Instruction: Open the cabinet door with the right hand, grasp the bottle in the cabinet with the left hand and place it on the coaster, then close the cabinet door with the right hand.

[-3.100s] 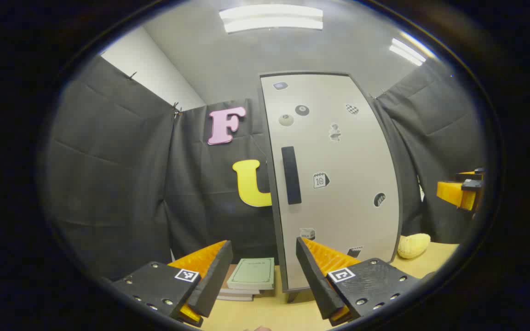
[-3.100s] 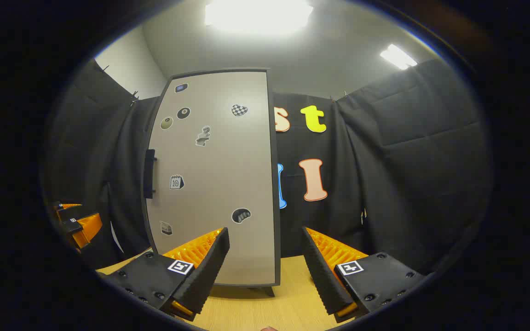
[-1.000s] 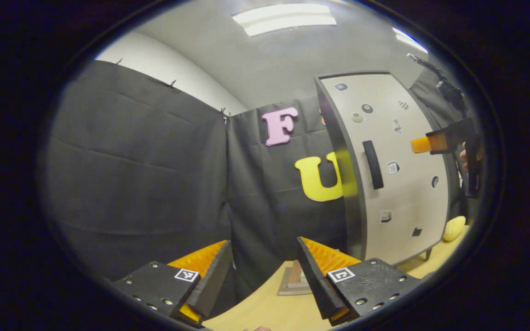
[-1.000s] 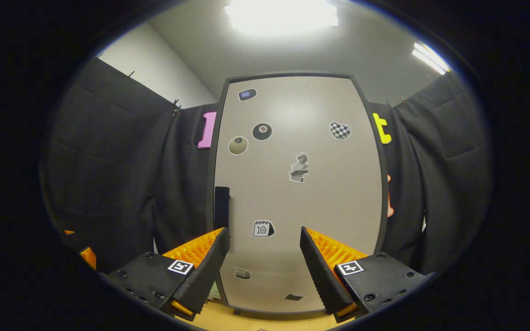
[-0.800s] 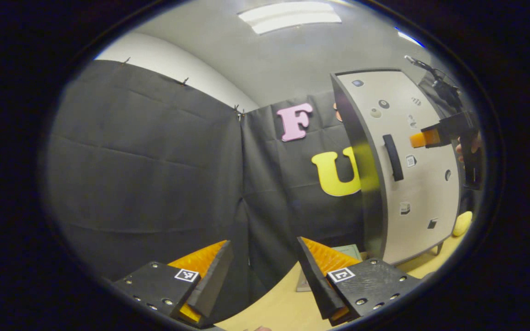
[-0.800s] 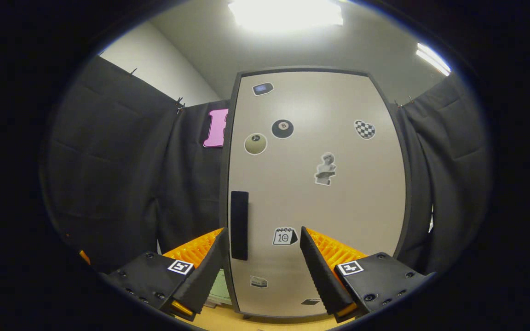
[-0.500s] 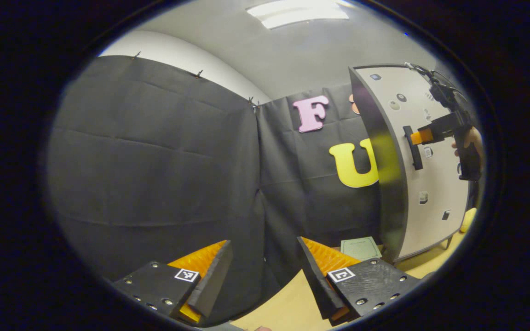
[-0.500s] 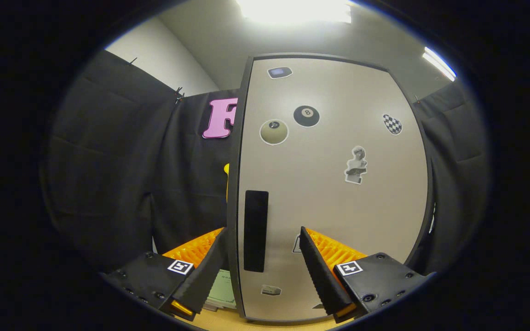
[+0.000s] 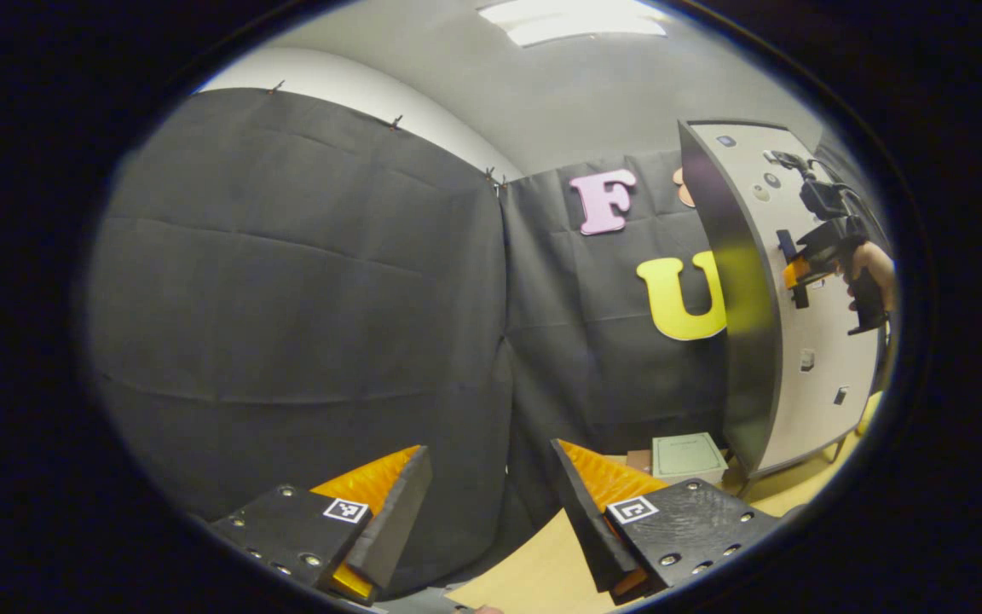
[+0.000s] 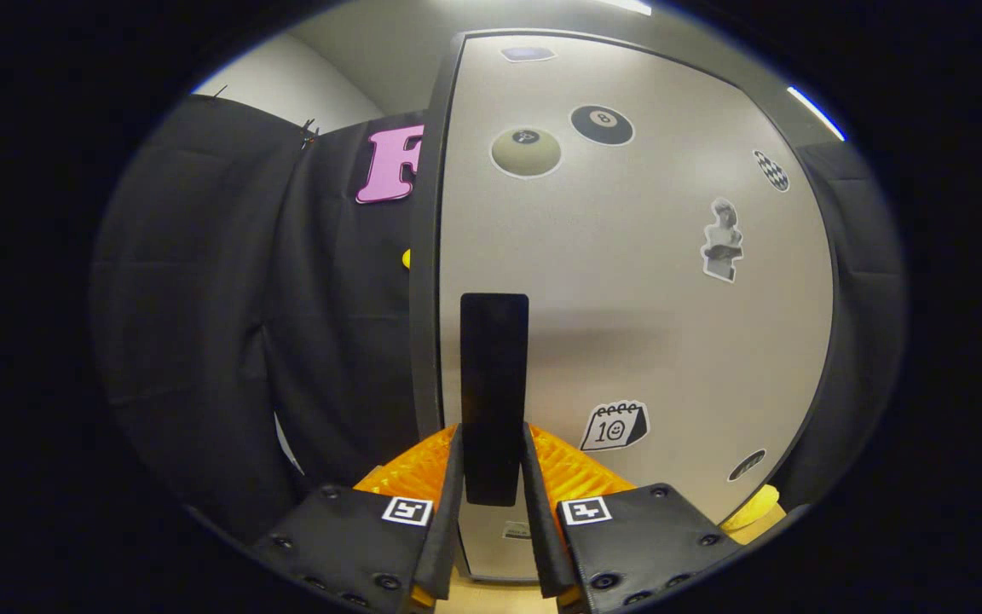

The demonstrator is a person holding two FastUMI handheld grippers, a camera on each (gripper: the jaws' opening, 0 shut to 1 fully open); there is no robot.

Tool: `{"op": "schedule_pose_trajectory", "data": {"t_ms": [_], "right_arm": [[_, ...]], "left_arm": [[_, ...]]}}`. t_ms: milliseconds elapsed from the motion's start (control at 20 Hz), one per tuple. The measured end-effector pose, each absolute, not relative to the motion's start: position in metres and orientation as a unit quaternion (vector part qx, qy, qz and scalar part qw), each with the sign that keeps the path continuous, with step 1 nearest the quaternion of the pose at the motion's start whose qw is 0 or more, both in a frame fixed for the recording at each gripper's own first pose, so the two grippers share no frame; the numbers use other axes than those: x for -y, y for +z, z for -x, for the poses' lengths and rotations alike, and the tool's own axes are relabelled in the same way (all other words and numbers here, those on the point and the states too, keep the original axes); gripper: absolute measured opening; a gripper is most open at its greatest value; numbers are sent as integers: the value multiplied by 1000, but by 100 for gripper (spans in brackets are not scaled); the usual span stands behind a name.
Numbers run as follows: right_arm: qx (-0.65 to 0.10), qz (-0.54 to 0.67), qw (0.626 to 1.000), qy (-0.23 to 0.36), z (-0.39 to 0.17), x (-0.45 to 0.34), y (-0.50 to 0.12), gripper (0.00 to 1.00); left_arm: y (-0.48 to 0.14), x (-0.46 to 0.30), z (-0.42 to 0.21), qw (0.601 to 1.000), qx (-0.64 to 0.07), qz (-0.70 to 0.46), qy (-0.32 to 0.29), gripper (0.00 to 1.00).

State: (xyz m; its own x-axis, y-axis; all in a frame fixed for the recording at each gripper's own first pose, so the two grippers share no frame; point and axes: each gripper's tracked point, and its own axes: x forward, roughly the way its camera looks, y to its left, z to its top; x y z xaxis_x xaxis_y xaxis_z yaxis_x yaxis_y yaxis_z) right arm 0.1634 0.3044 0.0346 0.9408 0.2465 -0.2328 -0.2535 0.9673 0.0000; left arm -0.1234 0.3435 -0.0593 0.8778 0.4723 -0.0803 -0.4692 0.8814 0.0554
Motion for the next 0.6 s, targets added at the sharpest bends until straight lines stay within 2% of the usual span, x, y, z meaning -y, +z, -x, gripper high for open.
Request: {"op": "schedule_pose_trajectory", "data": {"t_ms": [50, 200, 250, 300, 600], "right_arm": [[-117, 11, 984, 130, -162, -303, 38, 41], [-126, 23, 982, 139, -159, -305, 35, 21], [-131, 20, 980, 146, -158, -304, 36, 21], [-133, 19, 979, 156, -155, -306, 36, 14], [-144, 3, 967, 212, -131, -304, 54, 14]], "left_arm": [[-59, -344, 123, 969, -45, -16, 243, 86], [-57, -341, 125, 970, -41, -20, 237, 88], [-54, -340, 125, 971, -39, -23, 236, 87], [-51, -337, 125, 972, -36, -24, 233, 86], [-31, -311, 102, 981, -18, -28, 193, 84]]}}
